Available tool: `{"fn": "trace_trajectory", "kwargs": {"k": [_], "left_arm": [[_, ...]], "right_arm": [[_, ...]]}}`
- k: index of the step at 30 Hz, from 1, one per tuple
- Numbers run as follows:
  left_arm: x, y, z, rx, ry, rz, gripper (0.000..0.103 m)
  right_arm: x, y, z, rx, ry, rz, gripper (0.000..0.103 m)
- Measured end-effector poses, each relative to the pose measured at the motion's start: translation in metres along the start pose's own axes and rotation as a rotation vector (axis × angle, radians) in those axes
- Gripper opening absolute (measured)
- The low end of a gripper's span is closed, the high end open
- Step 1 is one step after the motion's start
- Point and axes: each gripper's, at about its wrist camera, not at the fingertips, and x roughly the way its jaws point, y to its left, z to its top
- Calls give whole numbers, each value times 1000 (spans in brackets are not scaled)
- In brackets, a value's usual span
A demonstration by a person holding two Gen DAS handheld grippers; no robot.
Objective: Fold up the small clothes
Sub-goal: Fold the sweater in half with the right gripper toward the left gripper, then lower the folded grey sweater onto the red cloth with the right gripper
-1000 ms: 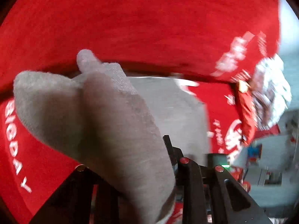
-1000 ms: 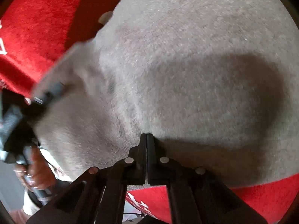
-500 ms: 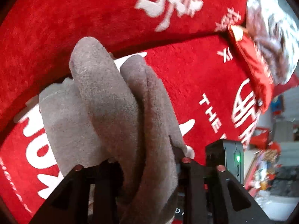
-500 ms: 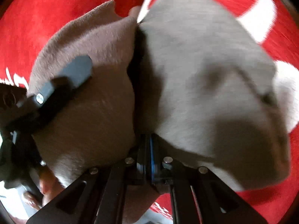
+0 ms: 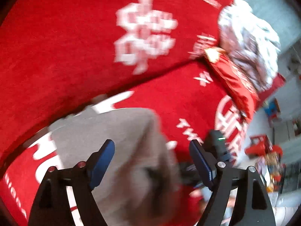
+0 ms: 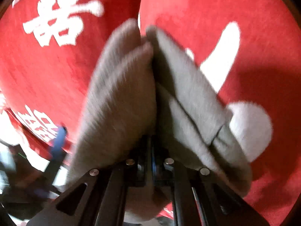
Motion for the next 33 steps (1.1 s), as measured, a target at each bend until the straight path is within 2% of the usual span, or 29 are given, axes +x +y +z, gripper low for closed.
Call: {"fn": "trace_trajectory", "kwargs": {"k": [3, 4, 6, 7, 8, 10, 11, 12, 14, 17, 21, 22, 25, 26, 27, 29, 31, 33], "left_arm": [[-2, 43, -13, -114, 1, 114, 82], [0, 55, -17, -143, 17, 144, 82], [7, 81, -28, -208, 46, 197, 82], [10, 92, -35, -238, 59, 224, 82], [12, 102, -42, -262, 72, 244, 82], [16, 113, -55, -289, 92, 265, 82], [18, 117, -61, -295, 99, 271, 82], [21, 120, -66, -297, 107, 278, 82], [26, 120, -71, -285, 121, 298, 82], [31, 122, -75, -283, 146, 317, 82], [33, 131, -79, -341, 158, 295, 82], [33, 133, -80, -349, 156, 296, 82], [30, 134, -81, -355, 151, 304, 82], [29, 134, -82, -356, 147, 306, 82], [28, 134, -82, -356, 141, 311, 82], [28, 135, -84, -358, 142, 317, 82], [31, 137, -85, -362, 151, 322, 82], [35, 137, -86, -367, 152, 313, 82]], "right_arm": [[-5, -9, 4, 74, -37, 85, 5], [-5, -11, 2, 91, -46, 106, 7], [-17, -20, 9, 150, -76, 169, 19], [-39, -22, 23, 174, -86, 191, 39], [-43, -28, 27, 195, -98, 207, 61], [-48, -34, 26, 226, -112, 260, 69], [-50, -36, 24, 242, -115, 304, 69], [-53, -38, 26, 242, -115, 313, 69], [-57, -37, 32, 205, -91, 278, 69], [-44, -5, 39, 100, -32, 142, 69], [-28, 37, 49, -93, 32, -73, 69], [-23, 48, 53, -155, 41, -146, 65], [-5, 75, 56, -307, 79, -330, 14], [0, 87, 53, -374, 86, -359, 14], [4, 105, 46, -467, 99, -337, 14], [6, 124, 37, -562, 104, -273, 14], [6, 121, 41, -564, 87, -308, 14], [5, 101, 53, -494, 71, -377, 14]]}}
